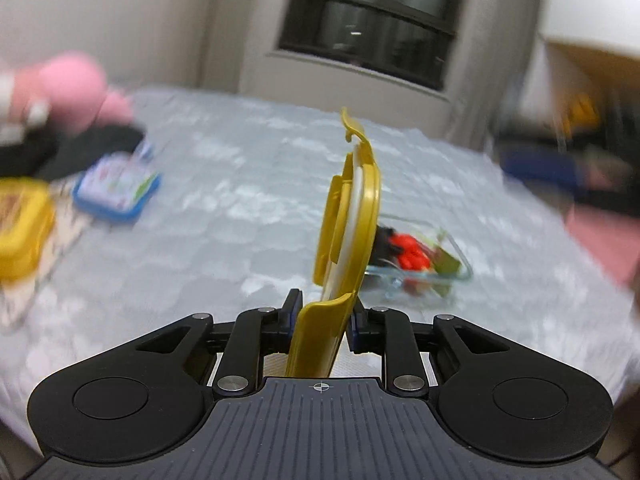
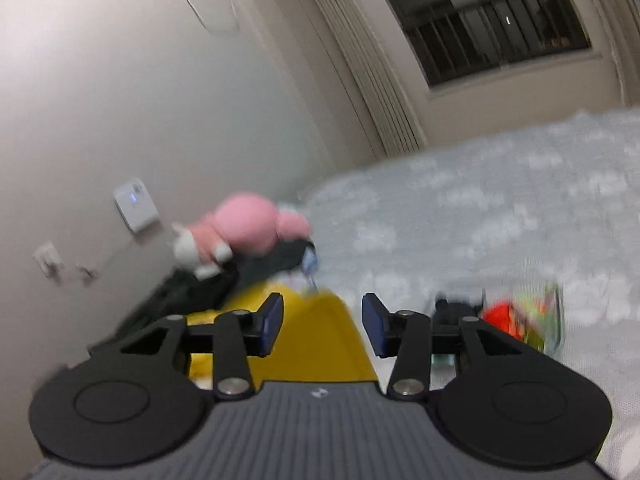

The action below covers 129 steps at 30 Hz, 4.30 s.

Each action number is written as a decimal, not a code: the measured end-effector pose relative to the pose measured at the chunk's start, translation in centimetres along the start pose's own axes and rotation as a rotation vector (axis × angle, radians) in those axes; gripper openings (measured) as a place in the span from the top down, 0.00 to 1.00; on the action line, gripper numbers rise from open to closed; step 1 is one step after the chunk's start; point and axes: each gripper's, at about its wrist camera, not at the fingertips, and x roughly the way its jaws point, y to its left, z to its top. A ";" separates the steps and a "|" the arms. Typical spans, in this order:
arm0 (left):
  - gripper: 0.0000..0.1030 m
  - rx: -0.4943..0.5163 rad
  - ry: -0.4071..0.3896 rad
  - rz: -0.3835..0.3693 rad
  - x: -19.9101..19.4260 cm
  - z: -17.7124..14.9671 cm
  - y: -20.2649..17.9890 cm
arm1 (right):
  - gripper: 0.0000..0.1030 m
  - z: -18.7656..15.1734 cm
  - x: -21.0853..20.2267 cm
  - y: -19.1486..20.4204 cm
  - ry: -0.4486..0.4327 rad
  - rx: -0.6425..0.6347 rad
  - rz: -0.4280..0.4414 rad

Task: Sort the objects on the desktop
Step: 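Close both grippers on the yellow lid edges and lift it, then carry the yellow lid with both grippers over the glass container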

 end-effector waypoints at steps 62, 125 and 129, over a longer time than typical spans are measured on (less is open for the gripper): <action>0.10 -0.005 0.348 0.026 10.0 -6.2 -5.1 | 0.44 -13.5 -5.4 -20.1 0.015 0.424 -0.217; 0.52 0.007 0.091 -0.204 2.7 0.4 -3.7 | 0.61 -7.9 -5.9 -13.4 -0.077 0.210 -0.187; 0.40 0.055 0.080 -0.193 7.3 4.5 -5.2 | 0.61 -3.8 -3.5 -13.8 -0.125 0.106 -0.234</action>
